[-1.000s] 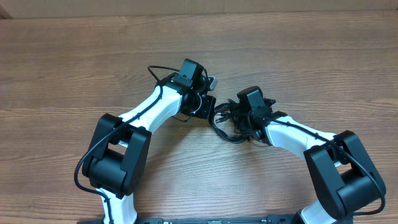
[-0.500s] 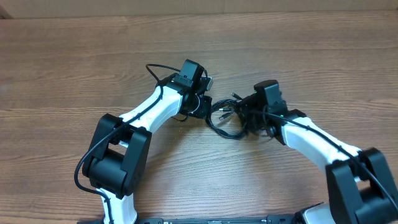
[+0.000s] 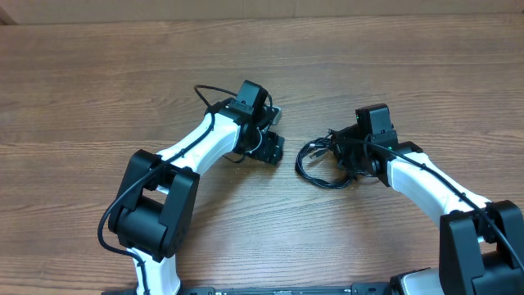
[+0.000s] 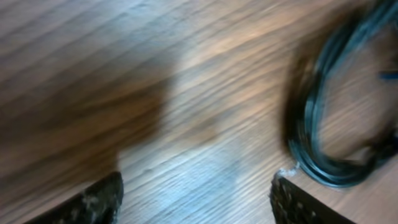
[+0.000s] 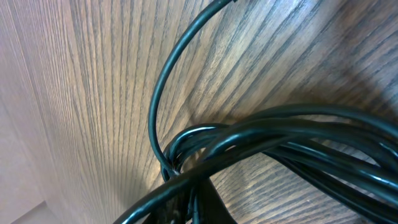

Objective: Untangle cables

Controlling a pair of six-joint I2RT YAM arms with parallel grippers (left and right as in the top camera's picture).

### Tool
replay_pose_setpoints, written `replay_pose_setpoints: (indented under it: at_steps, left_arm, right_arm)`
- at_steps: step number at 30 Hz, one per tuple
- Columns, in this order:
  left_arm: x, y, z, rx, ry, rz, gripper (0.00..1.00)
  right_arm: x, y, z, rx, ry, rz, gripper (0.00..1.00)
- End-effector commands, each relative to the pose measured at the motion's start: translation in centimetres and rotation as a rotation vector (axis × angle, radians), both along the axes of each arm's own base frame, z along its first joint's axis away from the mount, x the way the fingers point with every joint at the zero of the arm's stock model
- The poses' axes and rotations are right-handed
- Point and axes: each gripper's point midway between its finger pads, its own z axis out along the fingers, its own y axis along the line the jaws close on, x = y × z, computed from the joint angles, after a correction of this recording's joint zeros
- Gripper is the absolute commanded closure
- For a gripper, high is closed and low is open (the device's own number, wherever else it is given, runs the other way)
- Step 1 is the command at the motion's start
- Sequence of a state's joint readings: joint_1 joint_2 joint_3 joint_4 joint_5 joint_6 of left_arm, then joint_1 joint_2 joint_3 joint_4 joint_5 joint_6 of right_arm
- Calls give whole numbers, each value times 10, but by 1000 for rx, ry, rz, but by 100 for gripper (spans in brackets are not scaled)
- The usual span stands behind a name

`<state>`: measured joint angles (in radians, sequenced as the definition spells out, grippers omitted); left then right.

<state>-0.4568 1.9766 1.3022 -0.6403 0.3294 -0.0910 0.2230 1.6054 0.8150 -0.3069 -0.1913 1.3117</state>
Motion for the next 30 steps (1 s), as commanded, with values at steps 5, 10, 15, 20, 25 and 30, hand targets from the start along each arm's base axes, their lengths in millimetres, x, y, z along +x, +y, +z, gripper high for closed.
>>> replay_pose_setpoints:
  at_steps: [5, 10, 15, 20, 25, 30]
  left_arm:
    - [-29, -36, 25, -207, 64, -182, 18]
    - [-38, -46, 16, -204, 125, -73, 24]
    - [-35, -54, -5, -156, 118, 91, 36]
    - [-24, -38, -22, -22, 68, 258, 56]
    - [-19, -38, -26, -10, 45, 261, 88]
    - [-12, -16, -31, 70, -1, 228, 96]
  right_arm:
    - [4, 4, 9, 52, -16, -35, 96]
    - [9, 11, 15, 90, -42, -16, 96]
    - [10, 14, 17, 129, -32, -41, 96]
    - [9, 16, 18, 139, -29, -34, 96]
    - [8, 19, 19, 170, -18, -41, 96]
    - [11, 6, 19, 183, -11, -74, 96]
